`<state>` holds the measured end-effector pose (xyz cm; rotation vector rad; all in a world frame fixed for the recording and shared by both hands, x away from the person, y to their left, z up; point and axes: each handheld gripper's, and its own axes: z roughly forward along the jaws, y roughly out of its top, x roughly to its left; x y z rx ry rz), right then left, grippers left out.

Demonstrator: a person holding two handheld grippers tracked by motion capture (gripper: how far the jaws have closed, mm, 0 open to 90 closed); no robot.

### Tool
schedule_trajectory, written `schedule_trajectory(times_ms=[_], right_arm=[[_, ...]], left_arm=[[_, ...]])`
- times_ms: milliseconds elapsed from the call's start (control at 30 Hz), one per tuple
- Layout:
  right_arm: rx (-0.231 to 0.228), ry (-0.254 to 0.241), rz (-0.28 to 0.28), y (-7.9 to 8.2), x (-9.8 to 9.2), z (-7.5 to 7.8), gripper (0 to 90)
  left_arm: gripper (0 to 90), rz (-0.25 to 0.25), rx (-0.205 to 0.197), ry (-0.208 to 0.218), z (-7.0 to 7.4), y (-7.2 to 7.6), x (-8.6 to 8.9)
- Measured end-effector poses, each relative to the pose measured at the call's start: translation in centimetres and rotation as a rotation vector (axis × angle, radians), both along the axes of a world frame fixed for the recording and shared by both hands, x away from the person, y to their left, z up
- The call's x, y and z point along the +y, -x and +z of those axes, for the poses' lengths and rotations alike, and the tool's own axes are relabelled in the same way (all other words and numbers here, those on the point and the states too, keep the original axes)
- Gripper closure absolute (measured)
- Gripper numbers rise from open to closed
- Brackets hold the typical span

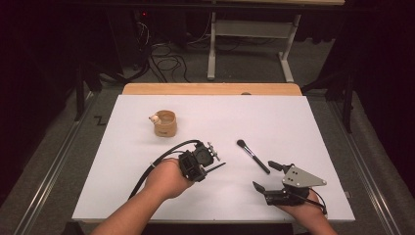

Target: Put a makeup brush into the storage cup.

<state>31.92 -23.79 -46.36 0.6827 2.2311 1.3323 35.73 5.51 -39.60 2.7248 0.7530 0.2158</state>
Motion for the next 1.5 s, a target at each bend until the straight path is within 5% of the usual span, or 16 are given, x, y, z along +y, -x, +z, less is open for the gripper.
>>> schedule_trajectory(times_ms=[133, 300, 700, 1500], right_arm=[[-0.009, 0.019, 0.023, -0.2, 0.8, 0.1, 18.2], [-0.037, 0.113, 0.05, -0.6, 2.5, 0.1, 19.3], [-0.13, 0.253, 0.103, -0.4, 5.3, 0.3, 24.7], [-0.247, 0.373, 0.2, -0.4, 8.6, 0.4, 38.2]], left_arm=[[83.1, -0.001, -0.002, -0.006, 0.0, 0.0, 0.0], [83.1, -0.014, 0.007, -0.012, -0.1, 0.0, -0.2], [83.1, -0.036, 0.025, -0.017, -0.1, 0.1, -1.1], [83.2, -0.05, 0.087, 0.008, 0.4, 0.0, -1.5]])
